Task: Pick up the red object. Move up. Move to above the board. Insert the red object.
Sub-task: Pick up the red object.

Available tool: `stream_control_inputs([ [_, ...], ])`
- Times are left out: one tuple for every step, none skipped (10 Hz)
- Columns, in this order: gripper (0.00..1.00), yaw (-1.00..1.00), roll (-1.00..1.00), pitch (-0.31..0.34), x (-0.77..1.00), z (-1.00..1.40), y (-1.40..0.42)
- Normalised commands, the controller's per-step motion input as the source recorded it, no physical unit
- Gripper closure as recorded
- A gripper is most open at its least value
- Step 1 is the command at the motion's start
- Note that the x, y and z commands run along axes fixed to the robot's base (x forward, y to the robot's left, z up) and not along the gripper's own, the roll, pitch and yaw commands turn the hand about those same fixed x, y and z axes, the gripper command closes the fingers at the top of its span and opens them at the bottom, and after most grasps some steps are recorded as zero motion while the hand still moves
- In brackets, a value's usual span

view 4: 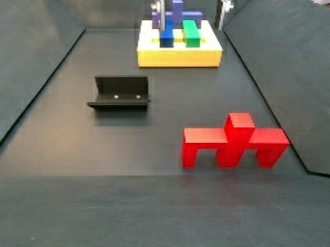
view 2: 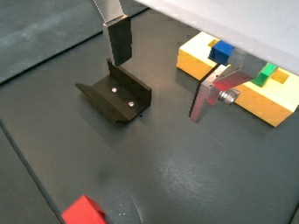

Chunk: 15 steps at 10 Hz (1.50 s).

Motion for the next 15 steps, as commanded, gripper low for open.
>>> stream_control_inputs([
  [0.00, 0.00, 0.00, 0.000, 0.00, 0.00, 0.04],
  [0.00, 0.02, 0.00, 0.000, 0.00, 0.00, 0.17],
  [0.00, 0.06, 0.00, 0.000, 0.04, -0.14, 0.43],
  [0.00, 0.00, 0.00, 0.000, 0.00, -0.34, 0.84],
  [0.00, -0.03, 0.00, -0.039, -0.24, -0.44, 0.96],
  [0.00, -0.01, 0.00, -0.047, -0.27, -0.45, 0.97],
  [0.00, 0.00, 0.00, -0.050, -0.29, -0.45, 0.98],
  [0.00, -0.01, 0.00, -0.056, -0.29, -0.44, 0.97],
  [0.00, -0.02, 0.00, -0.059, -0.28, -0.43, 0.96],
  [0.00, -0.04, 0.00, -0.061, -0.29, -0.41, 0.94],
  [0.00, -0.09, 0.07, -0.083, -0.39, -0.43, 0.76],
  [0.00, -0.09, 0.05, -0.096, -0.50, -0.38, 0.44],
  [0.00, 0.00, 0.00, -0.067, -0.19, -0.42, 0.16],
  [0.00, 0.00, 0.00, -0.036, -0.03, -0.44, 0.05],
  [0.00, 0.00, 0.00, -0.019, 0.00, -0.41, 0.00],
])
